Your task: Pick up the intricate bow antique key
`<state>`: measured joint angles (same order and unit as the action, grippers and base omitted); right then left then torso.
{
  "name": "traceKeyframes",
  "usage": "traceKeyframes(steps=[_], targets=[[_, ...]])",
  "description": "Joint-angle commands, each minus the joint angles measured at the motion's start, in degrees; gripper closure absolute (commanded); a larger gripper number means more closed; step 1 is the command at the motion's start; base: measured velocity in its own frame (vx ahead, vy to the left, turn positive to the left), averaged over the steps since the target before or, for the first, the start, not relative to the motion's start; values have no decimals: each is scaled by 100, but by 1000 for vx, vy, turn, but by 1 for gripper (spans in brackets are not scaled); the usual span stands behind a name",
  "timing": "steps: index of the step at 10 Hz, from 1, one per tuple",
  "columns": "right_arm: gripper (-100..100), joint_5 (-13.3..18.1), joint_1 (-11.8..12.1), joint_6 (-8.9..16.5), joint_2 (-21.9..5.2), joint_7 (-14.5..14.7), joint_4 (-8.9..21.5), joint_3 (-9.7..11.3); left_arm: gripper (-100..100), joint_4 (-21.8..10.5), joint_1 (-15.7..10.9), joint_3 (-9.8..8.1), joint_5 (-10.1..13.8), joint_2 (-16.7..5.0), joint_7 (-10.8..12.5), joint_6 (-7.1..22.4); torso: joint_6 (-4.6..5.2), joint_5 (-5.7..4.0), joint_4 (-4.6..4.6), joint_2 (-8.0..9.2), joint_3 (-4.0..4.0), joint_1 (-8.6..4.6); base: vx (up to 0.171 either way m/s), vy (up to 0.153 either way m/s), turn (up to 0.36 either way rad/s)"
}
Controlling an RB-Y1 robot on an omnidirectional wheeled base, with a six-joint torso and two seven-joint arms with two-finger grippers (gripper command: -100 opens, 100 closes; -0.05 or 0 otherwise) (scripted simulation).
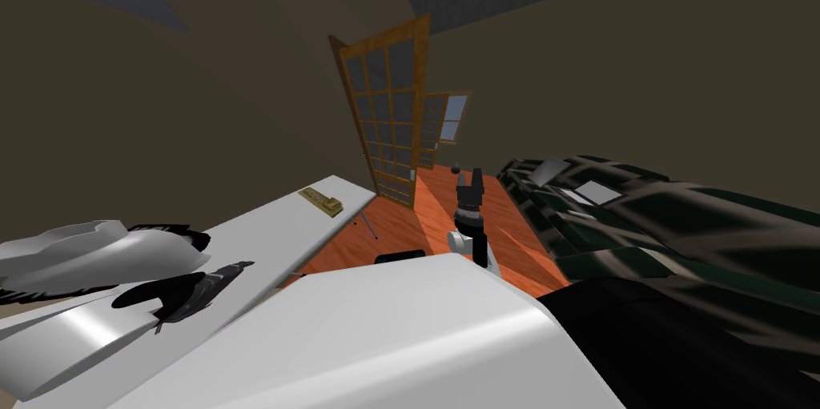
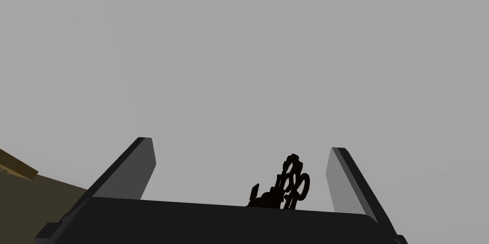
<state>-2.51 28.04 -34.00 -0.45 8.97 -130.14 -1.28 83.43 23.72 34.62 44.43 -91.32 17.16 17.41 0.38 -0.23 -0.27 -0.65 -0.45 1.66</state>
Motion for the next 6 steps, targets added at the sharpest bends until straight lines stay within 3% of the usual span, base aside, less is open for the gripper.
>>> traceKeyframes(steps=[1,2,6], targets=[[0,0,0,0,0,0,0,0,-100,1,-1,-1,0,1,0,-1,0,0,0,0,0,0,4,-8,-21],[0,0,0,0,0,0,0,0,-100,-241,-34,-53,240,93,-105,105,1,0,0,-1,-1,-1,28,-45,-162],[0,0,0,0,0,0,0,-1,-100,-241,-34,-53,240,93,-105,105,6,6,0,-9,-4,17,8,12,-30]])
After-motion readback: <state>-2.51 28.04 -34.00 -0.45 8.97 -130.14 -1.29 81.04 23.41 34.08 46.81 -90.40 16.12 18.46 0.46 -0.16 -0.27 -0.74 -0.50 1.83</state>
